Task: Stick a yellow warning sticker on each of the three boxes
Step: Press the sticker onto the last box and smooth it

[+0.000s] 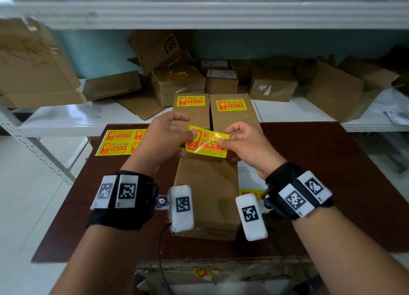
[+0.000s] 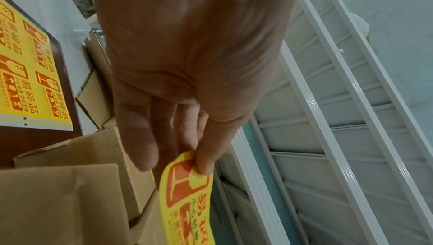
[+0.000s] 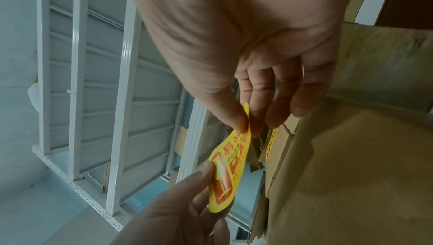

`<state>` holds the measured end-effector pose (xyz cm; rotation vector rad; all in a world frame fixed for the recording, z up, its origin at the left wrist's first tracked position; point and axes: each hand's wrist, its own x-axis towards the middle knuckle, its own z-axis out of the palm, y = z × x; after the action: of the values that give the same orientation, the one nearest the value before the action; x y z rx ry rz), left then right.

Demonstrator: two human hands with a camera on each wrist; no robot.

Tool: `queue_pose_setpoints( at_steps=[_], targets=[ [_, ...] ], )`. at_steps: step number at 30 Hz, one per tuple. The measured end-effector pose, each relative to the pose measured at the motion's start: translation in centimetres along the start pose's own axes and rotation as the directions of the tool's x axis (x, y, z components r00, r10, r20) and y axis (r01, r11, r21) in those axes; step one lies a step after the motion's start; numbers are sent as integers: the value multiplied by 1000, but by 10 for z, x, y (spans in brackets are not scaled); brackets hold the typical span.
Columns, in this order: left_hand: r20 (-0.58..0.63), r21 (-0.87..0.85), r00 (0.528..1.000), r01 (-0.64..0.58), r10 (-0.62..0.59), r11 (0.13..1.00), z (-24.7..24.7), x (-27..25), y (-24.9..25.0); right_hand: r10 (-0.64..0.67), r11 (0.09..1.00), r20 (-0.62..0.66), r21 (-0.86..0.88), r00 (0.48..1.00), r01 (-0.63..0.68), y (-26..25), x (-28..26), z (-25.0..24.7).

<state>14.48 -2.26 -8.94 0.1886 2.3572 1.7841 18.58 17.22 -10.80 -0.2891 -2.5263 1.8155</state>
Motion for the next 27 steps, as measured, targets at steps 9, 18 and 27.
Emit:
queue_pose_setpoints(
  at_steps=[9,18,27],
  targets=[
    [0,60,1000,21,-21,998,-2,3,-5,-17,1000,6,2,1000,17,4,1,-11],
    [66,69,998,0,-4,998,-4,4,-9,-17,1000,32,-9,999,18,3,1,-9],
    [45,130,999,-12,6,991,-6,5,-10,-25,1000,58,-13,998,26,5,4,-9]
  ],
)
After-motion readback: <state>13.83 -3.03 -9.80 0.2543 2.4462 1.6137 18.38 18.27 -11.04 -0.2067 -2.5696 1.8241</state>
